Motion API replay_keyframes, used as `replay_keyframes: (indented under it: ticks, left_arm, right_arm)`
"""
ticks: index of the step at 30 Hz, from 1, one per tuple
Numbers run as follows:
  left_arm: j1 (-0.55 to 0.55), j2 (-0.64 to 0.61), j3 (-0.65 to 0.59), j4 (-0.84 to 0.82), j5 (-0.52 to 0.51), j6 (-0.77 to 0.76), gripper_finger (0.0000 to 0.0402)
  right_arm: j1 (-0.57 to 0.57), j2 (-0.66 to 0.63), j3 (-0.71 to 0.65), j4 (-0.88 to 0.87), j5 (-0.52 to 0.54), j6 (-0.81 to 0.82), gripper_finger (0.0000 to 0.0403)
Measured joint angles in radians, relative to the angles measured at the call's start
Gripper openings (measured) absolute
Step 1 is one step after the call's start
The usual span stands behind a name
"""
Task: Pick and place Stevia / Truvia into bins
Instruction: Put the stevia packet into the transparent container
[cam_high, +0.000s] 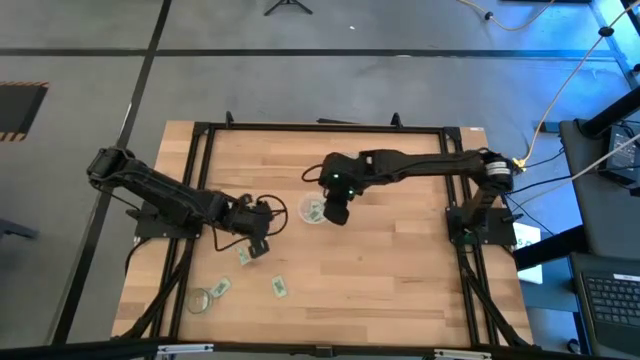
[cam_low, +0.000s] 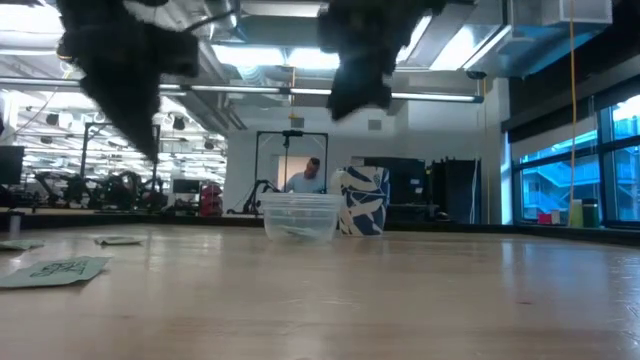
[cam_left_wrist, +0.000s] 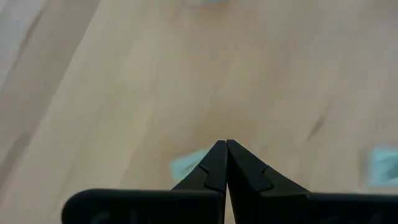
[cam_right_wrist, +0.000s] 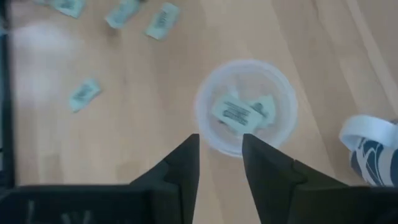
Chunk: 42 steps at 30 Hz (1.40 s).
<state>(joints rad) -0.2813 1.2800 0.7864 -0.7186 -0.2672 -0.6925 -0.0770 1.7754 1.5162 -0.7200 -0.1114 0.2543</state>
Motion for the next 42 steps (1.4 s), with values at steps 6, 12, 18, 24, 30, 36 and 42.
replay_keyframes:
  ticks: [6,12,18,24,30,36,42]
  left_arm:
    - [0.032,0.004,-0.043,-0.063,0.013,-0.004,0.0002]
    - [0.066,0.012,-0.135,0.053,0.082,0.006,0.0002]
    - [0.082,0.046,-0.194,0.146,0.114,-0.001,0.0002]
    - [0.090,0.126,-0.192,0.202,0.145,0.029,0.0002]
    - [0.108,0.206,-0.187,0.349,0.215,0.053,0.0002]
    - [0.104,0.245,-0.167,0.485,0.232,0.076,0.0002]
    - [0.099,0.353,-0.112,0.593,0.250,0.091,0.0002]
  right_arm:
    - [0.043,-0.066,0.000,-0.022,0.039,0.004,0.0125]
    - [0.054,-0.090,0.000,-0.019,0.043,0.006,0.0125]
    - [0.067,-0.112,-0.107,0.109,0.042,0.027,0.0125]
    - [0.078,-0.216,-0.316,0.327,0.039,0.066,0.0125]
    - [0.102,-0.298,-0.461,0.462,0.040,0.031,0.0125]
    - [0.186,-0.297,-0.604,0.567,0.043,-0.183,0.0125]
    - [0.258,-0.258,-0.757,0.836,0.080,-0.309,0.0125]
